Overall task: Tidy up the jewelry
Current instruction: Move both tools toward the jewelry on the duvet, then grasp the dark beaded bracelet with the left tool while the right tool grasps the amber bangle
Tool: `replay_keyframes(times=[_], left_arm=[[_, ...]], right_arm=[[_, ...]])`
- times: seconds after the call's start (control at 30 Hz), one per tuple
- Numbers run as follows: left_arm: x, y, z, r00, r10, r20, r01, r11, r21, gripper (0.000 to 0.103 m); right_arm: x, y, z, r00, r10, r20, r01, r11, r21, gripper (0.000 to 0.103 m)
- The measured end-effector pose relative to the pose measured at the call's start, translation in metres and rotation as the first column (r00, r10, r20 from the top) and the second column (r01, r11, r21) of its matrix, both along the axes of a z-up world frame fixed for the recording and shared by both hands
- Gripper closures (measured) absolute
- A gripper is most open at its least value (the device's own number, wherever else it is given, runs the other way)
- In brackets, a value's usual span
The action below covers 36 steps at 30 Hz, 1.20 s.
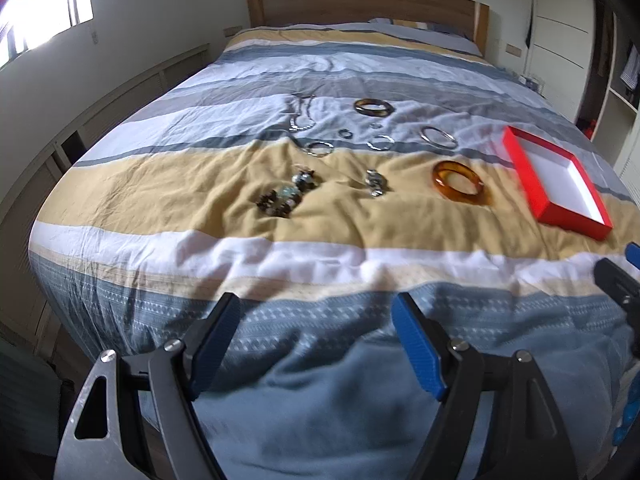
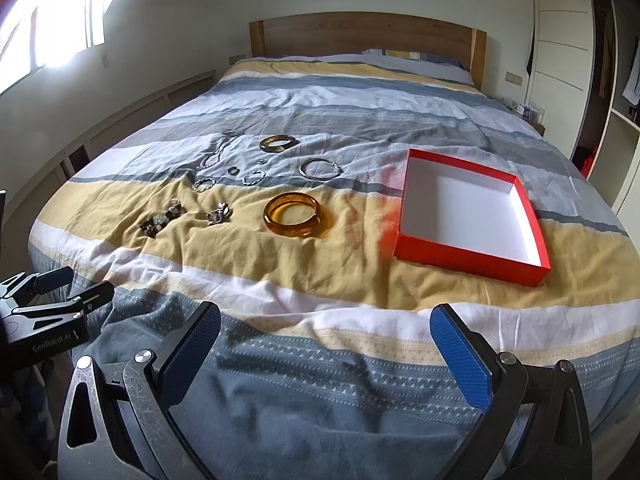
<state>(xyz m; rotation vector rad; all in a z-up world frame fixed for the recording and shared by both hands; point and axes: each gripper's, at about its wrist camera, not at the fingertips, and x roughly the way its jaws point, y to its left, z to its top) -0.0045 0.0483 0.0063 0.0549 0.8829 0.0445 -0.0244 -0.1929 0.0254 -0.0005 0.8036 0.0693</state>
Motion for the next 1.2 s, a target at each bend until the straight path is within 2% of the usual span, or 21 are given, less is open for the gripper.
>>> replay_keyframes(times=[0.13, 0.27, 0.43, 0.5, 0.7, 0.87, 1.0, 1.2], left_arm=[[0.015, 0.014, -0.008, 1.0, 0.02, -0.005, -0.02, 1.0, 0.017, 0.026], [0.033, 0.027, -0.016, 1.0, 0.018, -0.019, -0.018, 1.0, 0.009, 0.027], [0.063, 0.044, -0.023, 0.999, 0.016, -0.028, -0.016, 1.0, -0.004, 0.027], [0.078, 0.049, -0.027, 0.999, 0.01, -0.03, -0.01, 1.0, -0.004, 0.027], [0.12, 0.055, -0.032, 0.999, -0.04, -0.025, 0.04, 0.999, -0.022, 0.027], [0.155, 0.049, -0.041, 0.994, -0.105, -0.027, 0.105, 0.994, 0.01, 0.027], [0.172, 0.046, -0.053, 0.989, -0.138, -0.047, 0.139, 0.99, 0.035, 0.027], [0.177, 0.044, -0.082, 0.984, -0.15, -0.098, 0.155, 0.987, 0.049, 0.027]], right_arm=[[0.014, -0.002, 0.0, 1.0, 0.012, -0.015, -0.012, 1.0, 0.014, 0.001], [0.036, 0.003, -0.008, 0.997, 0.053, -0.054, -0.052, 0.998, 0.024, 0.014], [0.068, 0.015, -0.021, 0.989, 0.105, -0.102, -0.099, 0.993, 0.059, 0.023], [0.083, 0.023, -0.027, 0.983, 0.139, -0.118, -0.13, 0.988, 0.079, 0.034], [0.13, 0.042, -0.043, 0.958, 0.23, -0.17, -0.206, 0.967, 0.15, 0.055], [0.171, 0.056, -0.057, 0.942, 0.271, -0.196, -0.237, 0.955, 0.18, 0.061], [0.197, 0.061, -0.077, 0.926, 0.291, -0.243, -0.247, 0.949, 0.195, 0.072], [0.214, 0.064, -0.099, 0.908, 0.31, -0.282, -0.255, 0.943, 0.215, 0.075]])
